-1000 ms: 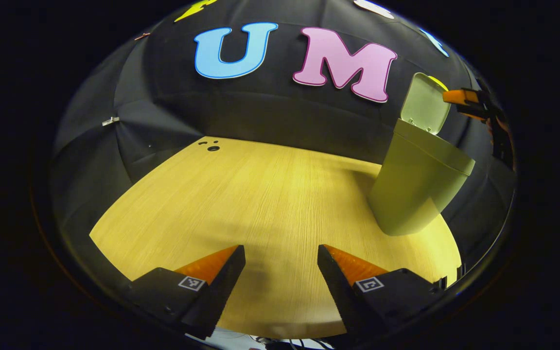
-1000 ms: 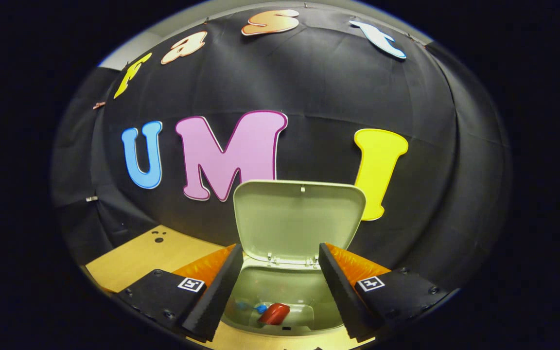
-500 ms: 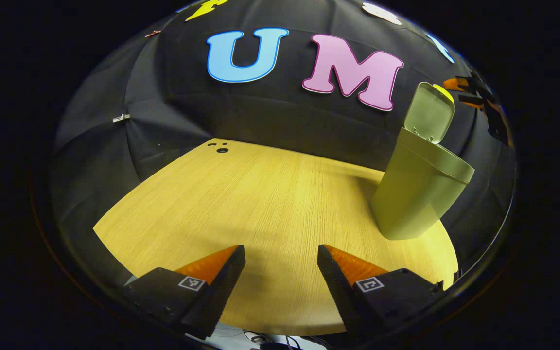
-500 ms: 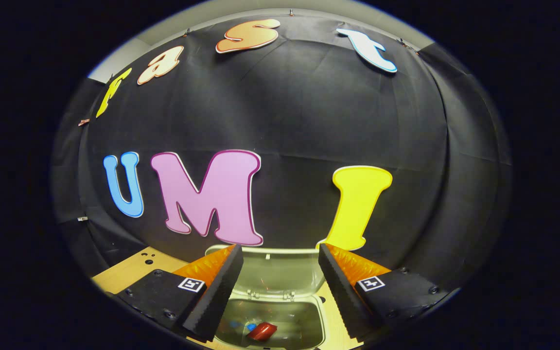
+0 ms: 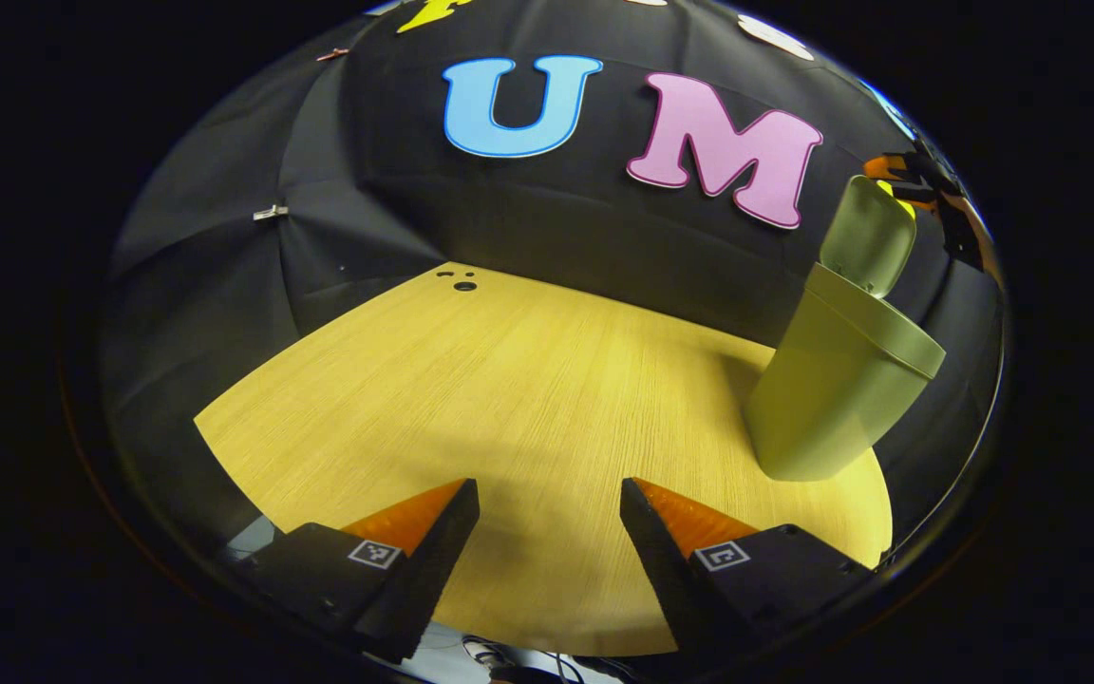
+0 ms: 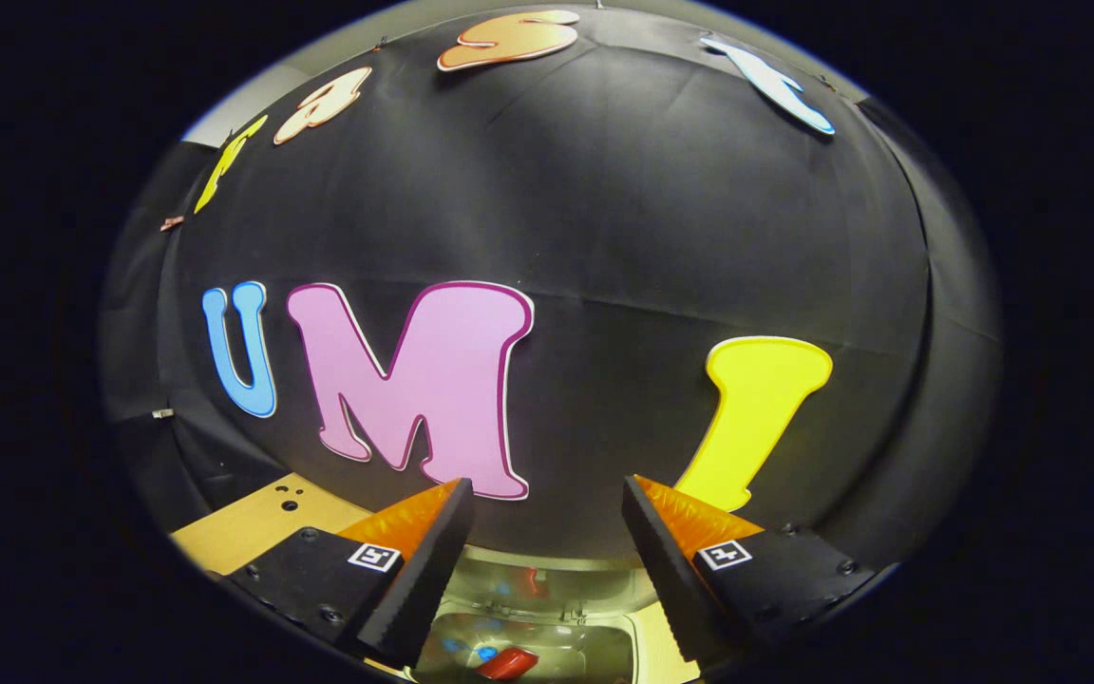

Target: Press the lid of the desktop garbage bin to open it, pick up the crumpled paper on the desktop and throw it into the bin, then pick up the pop can on the desktop and drop it into the bin, and finally close the garbage bin lid.

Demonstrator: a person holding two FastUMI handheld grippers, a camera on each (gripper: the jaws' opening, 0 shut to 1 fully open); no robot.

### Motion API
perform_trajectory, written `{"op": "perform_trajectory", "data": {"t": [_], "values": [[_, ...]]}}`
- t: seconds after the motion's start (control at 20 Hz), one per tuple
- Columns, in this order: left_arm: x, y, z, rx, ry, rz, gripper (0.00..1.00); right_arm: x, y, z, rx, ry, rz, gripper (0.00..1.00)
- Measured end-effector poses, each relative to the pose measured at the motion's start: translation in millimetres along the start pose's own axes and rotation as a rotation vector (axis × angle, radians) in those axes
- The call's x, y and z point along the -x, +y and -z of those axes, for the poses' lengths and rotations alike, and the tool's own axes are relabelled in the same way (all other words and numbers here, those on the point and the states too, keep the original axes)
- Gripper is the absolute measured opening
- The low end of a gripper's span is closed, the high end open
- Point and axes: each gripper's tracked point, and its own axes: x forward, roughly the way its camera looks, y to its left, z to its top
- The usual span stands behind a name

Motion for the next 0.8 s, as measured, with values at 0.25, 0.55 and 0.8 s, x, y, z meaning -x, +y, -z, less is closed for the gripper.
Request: {"op": "perform_trajectory", "data": {"t": [0.25,0.55,0.8], "values": [[-0.9,1.1,7.5,0.053,0.022,-0.019,0.96,-4.7,9.4,15.3,-0.052,0.07,-0.037,0.97],[-3.8,0.3,2.8,0.046,0.023,0.016,0.96,26.2,13.8,35.3,-0.048,0.108,-0.013,0.96],[-5.7,11.0,8.6,-0.014,0.05,0.053,0.96,62.7,25.1,82.8,-0.077,0.172,-0.001,0.96]]}}
